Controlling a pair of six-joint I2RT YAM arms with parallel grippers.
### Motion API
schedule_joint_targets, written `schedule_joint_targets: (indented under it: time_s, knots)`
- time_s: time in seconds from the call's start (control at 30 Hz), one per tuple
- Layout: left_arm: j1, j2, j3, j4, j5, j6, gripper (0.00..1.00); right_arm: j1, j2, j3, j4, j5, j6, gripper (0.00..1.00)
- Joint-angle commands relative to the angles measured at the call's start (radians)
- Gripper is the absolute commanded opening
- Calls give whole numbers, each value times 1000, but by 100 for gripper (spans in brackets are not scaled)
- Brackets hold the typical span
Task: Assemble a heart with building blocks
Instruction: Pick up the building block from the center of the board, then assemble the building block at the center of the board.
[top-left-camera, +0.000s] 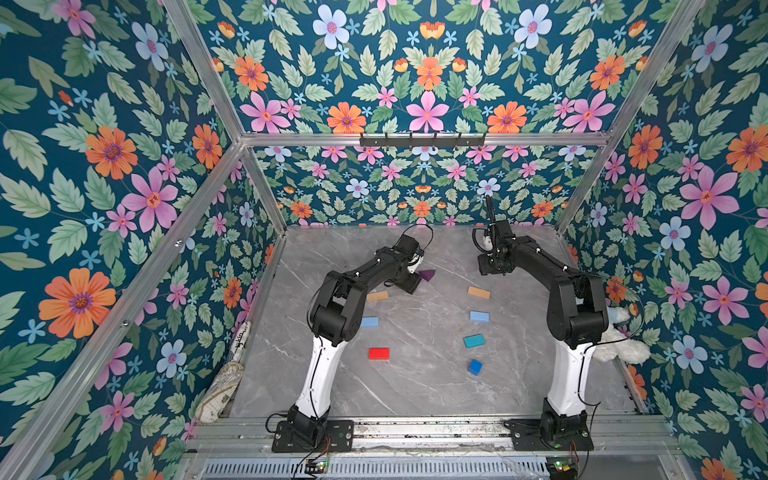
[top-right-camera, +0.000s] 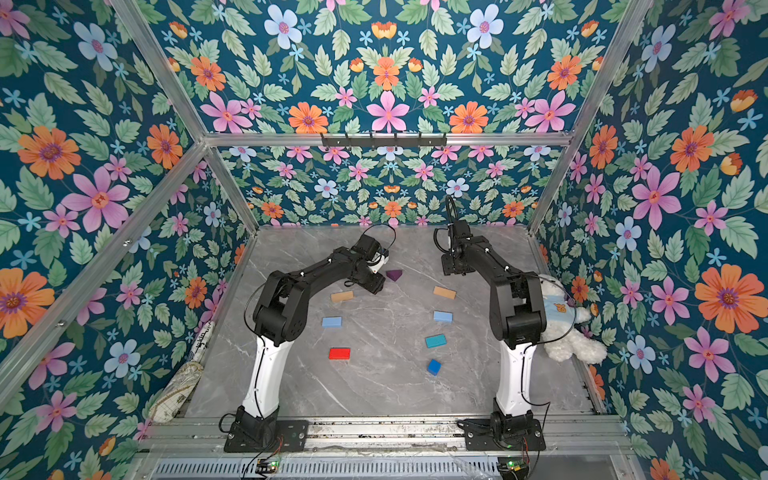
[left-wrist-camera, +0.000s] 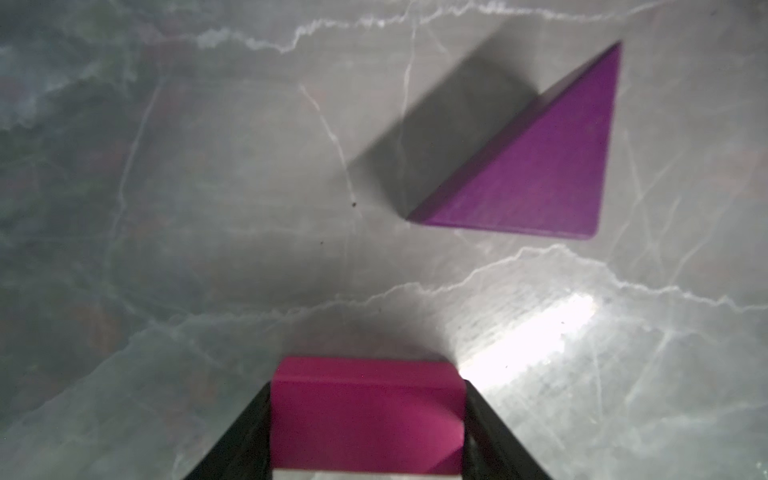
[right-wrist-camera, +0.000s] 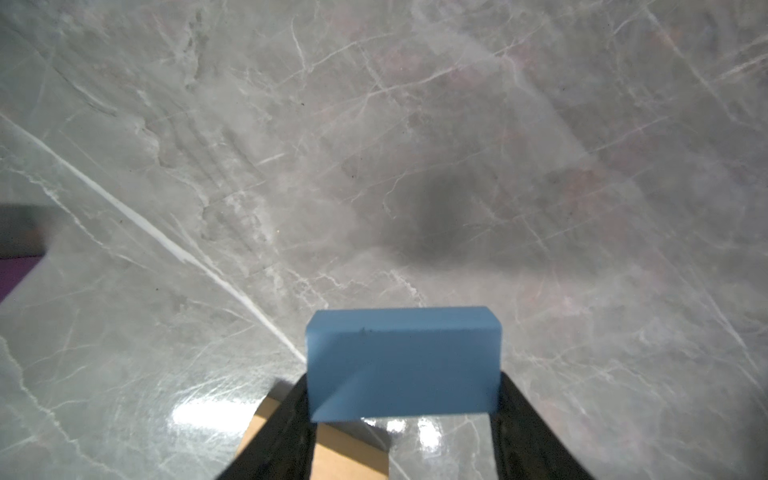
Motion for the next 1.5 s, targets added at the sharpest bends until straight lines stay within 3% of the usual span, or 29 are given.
schedule_joint_targets:
  time_s: [0.0, 1.3, 1.4, 1.47]
  knots:
    - [-24, 22, 19, -27, -29, 36, 62, 0, -16, -7, 17, -21, 7, 50]
    - [-38, 105, 73, 5, -89, 58, 67, 0, -51, -67, 36, -74, 18, 51]
    - [-38, 105, 72, 5, -89, 59, 70, 0, -53, -69, 34, -75, 18, 51]
    - [-38, 101, 66, 5, -90, 62, 79, 0, -54, -71, 34, -76, 18, 52]
